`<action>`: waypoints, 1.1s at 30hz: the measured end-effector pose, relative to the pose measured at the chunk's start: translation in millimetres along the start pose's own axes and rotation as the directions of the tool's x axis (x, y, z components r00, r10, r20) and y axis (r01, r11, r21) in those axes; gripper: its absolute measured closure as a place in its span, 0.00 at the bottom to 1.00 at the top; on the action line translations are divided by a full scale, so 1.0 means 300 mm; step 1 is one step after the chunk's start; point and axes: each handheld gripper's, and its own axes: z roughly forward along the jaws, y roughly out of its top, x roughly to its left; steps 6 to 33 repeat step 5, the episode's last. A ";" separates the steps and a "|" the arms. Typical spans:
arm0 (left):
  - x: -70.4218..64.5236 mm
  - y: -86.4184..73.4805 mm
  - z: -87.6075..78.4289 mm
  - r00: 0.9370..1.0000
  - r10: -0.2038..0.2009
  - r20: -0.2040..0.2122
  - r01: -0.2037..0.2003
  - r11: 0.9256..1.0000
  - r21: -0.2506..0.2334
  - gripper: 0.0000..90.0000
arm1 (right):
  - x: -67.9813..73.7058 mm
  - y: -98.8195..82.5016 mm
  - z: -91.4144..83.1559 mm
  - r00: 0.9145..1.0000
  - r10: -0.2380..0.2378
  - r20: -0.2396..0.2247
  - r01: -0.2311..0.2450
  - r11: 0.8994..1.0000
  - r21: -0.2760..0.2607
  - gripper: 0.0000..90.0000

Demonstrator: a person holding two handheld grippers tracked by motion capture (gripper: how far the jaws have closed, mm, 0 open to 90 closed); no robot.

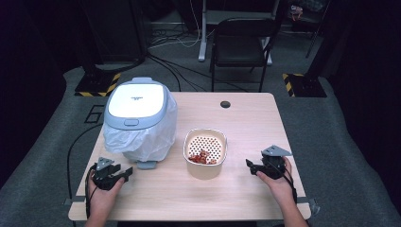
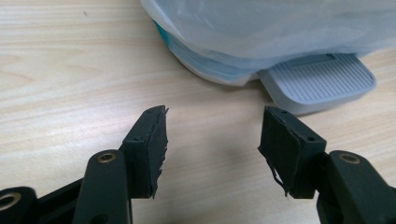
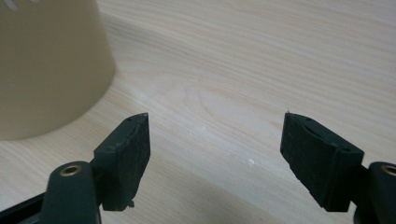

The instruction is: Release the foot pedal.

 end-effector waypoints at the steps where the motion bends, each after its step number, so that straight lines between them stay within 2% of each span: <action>1: 0.003 0.001 0.002 1.000 0.001 -0.006 -0.001 1.000 0.000 0.46 | -0.003 -0.012 0.007 1.000 0.009 0.003 -0.009 1.000 0.007 0.27; 5: 0.009 0.000 0.009 1.000 0.001 -0.016 0.000 1.000 0.005 0.45 | -0.019 -0.049 0.037 0.999 0.048 0.005 -0.048 0.998 0.047 0.24; 33: 0.009 0.000 0.009 1.000 0.001 -0.016 0.000 1.000 0.005 0.45 | -0.019 -0.049 0.037 0.999 0.048 0.005 -0.048 0.998 0.047 0.24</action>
